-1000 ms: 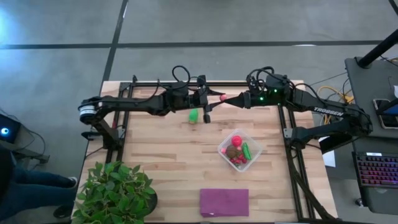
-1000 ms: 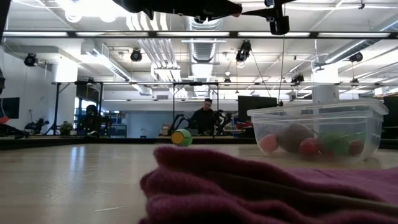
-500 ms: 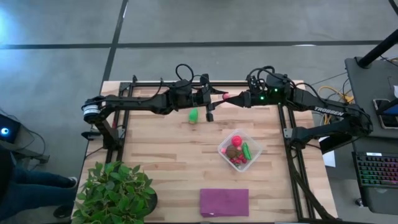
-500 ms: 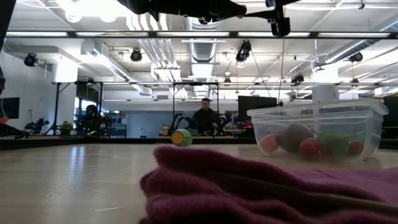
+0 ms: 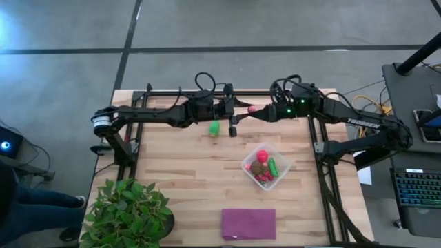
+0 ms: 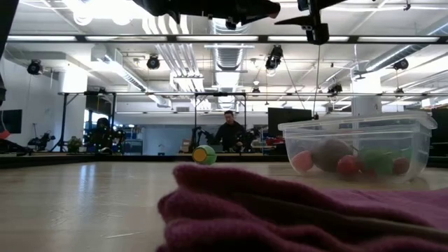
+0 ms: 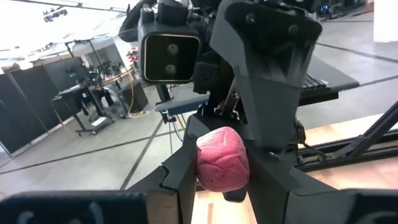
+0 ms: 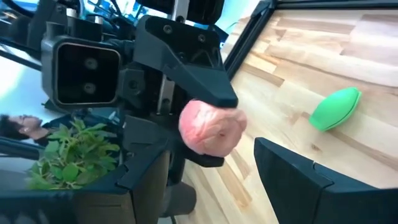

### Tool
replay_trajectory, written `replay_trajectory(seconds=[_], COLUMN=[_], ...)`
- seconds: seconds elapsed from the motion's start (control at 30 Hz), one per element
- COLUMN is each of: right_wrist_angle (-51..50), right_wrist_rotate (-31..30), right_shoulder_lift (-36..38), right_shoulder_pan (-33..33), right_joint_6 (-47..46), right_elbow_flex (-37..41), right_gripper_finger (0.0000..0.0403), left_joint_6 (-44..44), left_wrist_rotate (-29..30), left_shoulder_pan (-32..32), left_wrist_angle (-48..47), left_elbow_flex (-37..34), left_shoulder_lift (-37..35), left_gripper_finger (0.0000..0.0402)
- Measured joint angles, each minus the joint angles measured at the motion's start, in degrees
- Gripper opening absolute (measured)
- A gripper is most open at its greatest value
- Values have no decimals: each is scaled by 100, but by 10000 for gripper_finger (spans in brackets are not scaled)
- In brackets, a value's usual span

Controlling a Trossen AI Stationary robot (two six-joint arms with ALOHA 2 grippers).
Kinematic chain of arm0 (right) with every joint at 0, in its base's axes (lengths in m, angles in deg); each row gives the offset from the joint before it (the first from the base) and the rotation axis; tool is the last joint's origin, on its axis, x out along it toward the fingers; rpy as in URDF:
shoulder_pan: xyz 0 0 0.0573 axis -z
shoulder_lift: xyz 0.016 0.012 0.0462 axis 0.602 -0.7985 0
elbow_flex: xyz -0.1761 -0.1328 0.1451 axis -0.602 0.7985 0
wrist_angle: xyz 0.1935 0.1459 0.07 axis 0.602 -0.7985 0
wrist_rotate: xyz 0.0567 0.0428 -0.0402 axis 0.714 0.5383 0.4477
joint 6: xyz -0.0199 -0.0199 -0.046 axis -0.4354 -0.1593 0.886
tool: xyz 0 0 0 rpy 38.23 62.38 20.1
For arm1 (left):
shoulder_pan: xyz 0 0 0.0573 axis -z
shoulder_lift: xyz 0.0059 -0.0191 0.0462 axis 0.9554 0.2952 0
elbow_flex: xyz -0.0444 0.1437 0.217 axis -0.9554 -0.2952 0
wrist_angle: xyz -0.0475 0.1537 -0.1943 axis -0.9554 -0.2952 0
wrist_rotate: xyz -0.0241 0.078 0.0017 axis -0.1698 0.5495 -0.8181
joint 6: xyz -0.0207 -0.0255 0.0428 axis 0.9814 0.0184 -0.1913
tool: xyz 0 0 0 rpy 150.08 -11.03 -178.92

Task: Pick and placing Produce into tupperware
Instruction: Put the pink peach into the transparent bin

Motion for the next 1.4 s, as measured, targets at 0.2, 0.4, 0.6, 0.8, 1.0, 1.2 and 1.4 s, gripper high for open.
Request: replay_trajectory(seconds=[0.2,0.4,0.6,0.8,1.0,1.2,1.4], right_wrist_angle=[-8,-6,115,147,141,106,93], right_wrist_rotate=[-13,-15,-15,-13,-11,9,6], right_shoulder_lift=[0,6,6,9,9,11,11], right_shoulder_pan=[-4,-2,-2,-7,-7,-5,-4], right_joint_6=[0,-2,-22,-62,-66,-63,-42], right_elbow_flex=[0,0,0,0,0,0,0], right_gripper_finger=[228,228,228,228,225,209,185], left_joint_6=[11,13,13,13,11,7,7], left_wrist_rotate=[-22,-39,-39,-37,-34,-24,-24], left_shoulder_pan=[11,49,88,116,116,116,116], left_wrist_angle=[-5,-37,-136,-156,-156,-154,-145], left_elbow_flex=[0,-5,-9,-11,-11,-11,-11], left_shoulder_lift=[2,2,4,4,4,4,4], left_gripper_finger=[99,99,99,99,99,99,99])
